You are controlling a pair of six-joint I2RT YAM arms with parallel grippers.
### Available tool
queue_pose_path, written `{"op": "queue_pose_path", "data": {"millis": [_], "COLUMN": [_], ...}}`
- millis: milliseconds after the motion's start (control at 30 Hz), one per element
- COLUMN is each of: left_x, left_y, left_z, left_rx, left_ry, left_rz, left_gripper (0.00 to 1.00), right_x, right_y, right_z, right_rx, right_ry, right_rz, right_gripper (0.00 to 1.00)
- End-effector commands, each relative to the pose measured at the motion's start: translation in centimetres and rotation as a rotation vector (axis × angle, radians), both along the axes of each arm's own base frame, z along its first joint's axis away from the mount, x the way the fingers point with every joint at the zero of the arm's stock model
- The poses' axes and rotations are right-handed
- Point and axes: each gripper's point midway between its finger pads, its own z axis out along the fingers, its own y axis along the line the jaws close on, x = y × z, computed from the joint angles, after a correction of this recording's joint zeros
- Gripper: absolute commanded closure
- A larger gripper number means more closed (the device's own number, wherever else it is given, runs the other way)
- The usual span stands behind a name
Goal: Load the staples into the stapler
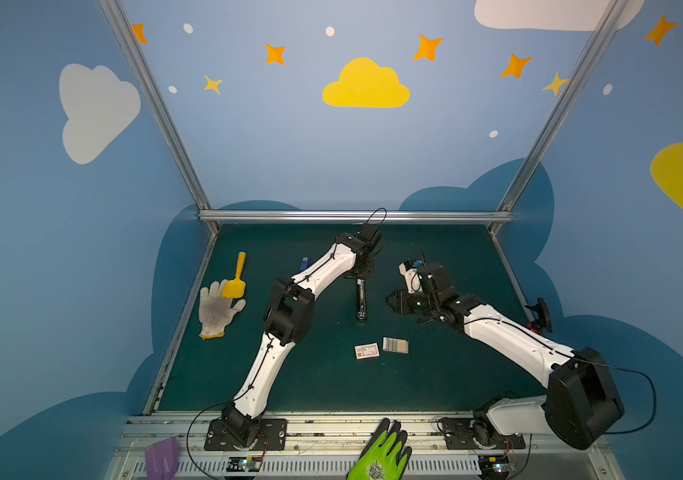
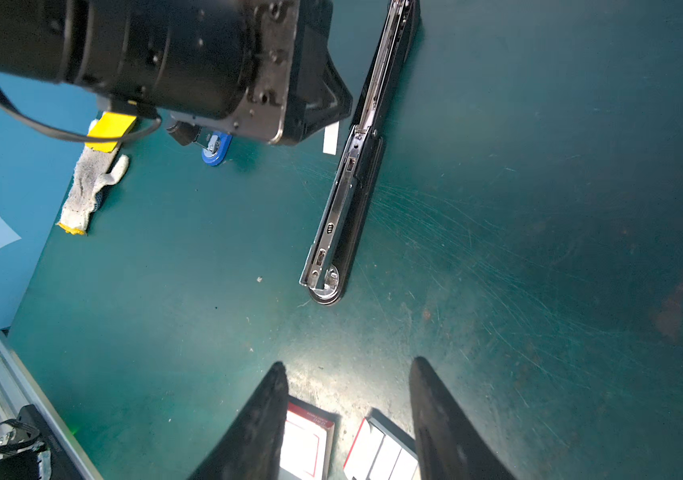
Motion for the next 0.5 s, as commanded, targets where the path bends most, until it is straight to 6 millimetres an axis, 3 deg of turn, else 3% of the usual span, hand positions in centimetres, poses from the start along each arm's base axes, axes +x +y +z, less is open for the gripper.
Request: {"op": "queue_pose_path", "data": {"millis": [0,467], "left_x": [0.3,0.3], "left_y": [0.1,-0.5], "left_z": [-1.0,-2.0], "left_rx": [0.020,0.007], "left_ry": [0.012,0.025], "left_rz": [0.022,0.050], "left_gripper": [0.90,0.90], "right_x": [-0.2,-0.3], "right_y": [-0.5,-1.5], "right_z": [0.5,0.5], "right_rx": [0.002,-0.005], "right_ry": [-0.014,-0.016], "right_rz": [-0.015,-0.033], "right_gripper": [0.51,0.52]}}
